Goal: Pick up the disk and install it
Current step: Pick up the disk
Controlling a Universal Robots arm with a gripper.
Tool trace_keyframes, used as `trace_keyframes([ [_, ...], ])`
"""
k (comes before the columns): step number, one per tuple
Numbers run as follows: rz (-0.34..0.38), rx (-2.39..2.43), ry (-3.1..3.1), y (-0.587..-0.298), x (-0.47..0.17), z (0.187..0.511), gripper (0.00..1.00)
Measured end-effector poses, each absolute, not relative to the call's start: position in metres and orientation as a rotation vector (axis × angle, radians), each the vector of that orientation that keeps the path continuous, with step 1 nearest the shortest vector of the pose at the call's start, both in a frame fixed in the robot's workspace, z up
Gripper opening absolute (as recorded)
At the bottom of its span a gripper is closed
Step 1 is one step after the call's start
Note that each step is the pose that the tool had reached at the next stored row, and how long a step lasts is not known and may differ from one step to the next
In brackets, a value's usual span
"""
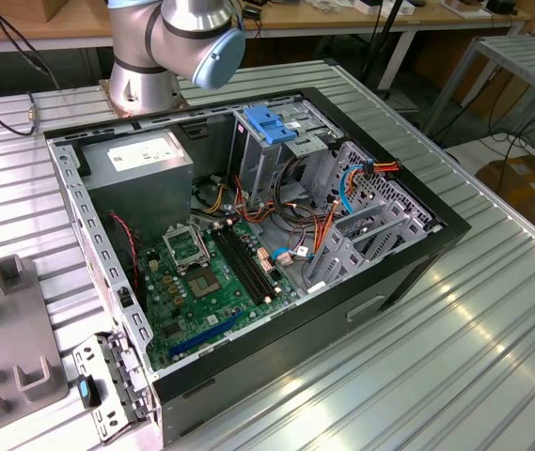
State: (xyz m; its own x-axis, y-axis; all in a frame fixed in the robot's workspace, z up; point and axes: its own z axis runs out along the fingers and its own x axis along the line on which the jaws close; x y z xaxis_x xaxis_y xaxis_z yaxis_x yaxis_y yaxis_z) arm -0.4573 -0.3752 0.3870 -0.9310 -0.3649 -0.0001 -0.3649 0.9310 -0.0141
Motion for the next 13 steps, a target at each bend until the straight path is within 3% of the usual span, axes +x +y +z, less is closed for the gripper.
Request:
trace_keyframes([
  [13, -0.021, -0.744, 3.049, -0.3752, -0.4573, 0.387, 0.11],
])
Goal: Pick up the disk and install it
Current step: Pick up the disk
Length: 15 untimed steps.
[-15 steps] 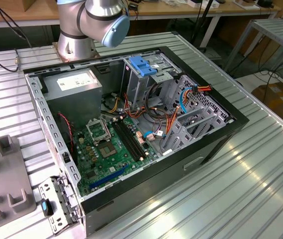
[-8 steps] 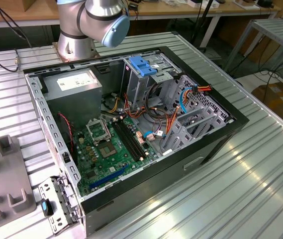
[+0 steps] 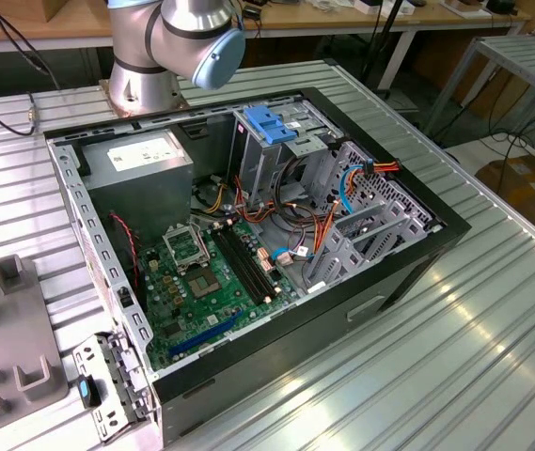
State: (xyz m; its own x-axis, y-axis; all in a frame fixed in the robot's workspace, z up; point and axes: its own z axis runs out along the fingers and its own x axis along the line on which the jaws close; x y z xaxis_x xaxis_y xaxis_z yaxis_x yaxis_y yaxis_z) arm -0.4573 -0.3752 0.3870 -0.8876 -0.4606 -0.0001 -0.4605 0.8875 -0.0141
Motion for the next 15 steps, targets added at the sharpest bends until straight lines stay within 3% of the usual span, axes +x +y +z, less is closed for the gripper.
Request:
trace_keyframes([
  [15, -0.021, -0.904, 3.004, -0.3752, -0.4573, 0.387, 0.11],
])
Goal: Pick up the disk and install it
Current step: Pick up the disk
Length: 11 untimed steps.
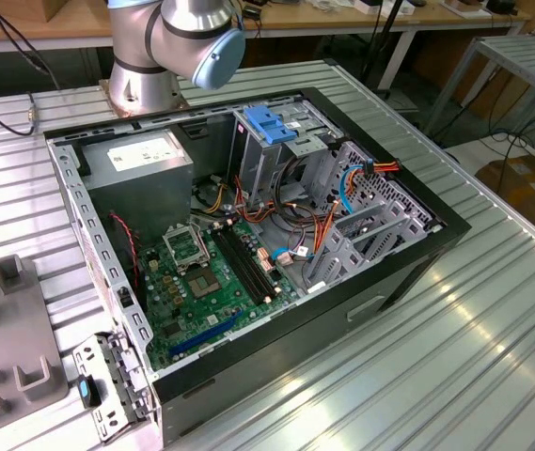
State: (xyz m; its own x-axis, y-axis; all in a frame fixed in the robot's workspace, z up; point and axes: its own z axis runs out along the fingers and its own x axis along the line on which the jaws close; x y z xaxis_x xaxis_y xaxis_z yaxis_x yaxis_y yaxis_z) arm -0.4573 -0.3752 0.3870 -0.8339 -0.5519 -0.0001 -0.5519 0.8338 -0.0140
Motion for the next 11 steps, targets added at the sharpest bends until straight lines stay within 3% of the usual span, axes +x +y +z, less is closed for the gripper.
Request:
trace_keyframes([
  [11, -0.021, -1.085, 2.943, -0.3752, -0.4573, 0.387, 0.11],
])
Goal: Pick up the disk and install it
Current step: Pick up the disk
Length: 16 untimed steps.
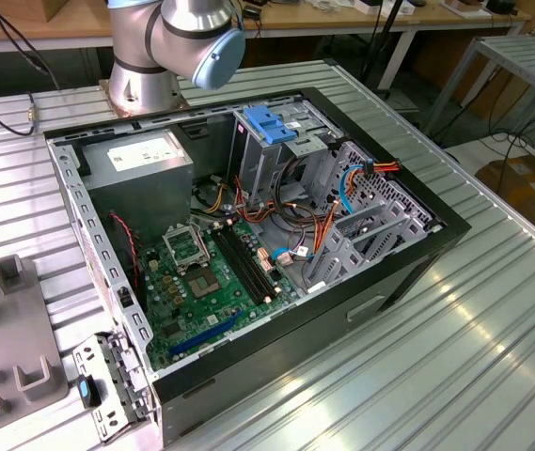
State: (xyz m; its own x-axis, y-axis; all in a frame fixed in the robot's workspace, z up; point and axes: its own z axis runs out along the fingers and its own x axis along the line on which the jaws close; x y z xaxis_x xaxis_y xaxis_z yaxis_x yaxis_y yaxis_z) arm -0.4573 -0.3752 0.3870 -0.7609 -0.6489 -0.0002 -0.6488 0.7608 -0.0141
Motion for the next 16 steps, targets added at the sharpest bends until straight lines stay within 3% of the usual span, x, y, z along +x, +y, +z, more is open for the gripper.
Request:
trace_keyframes([
  [16, -0.021, -1.328, 2.841, -0.3752, -0.4573, 0.387, 0.11],
])
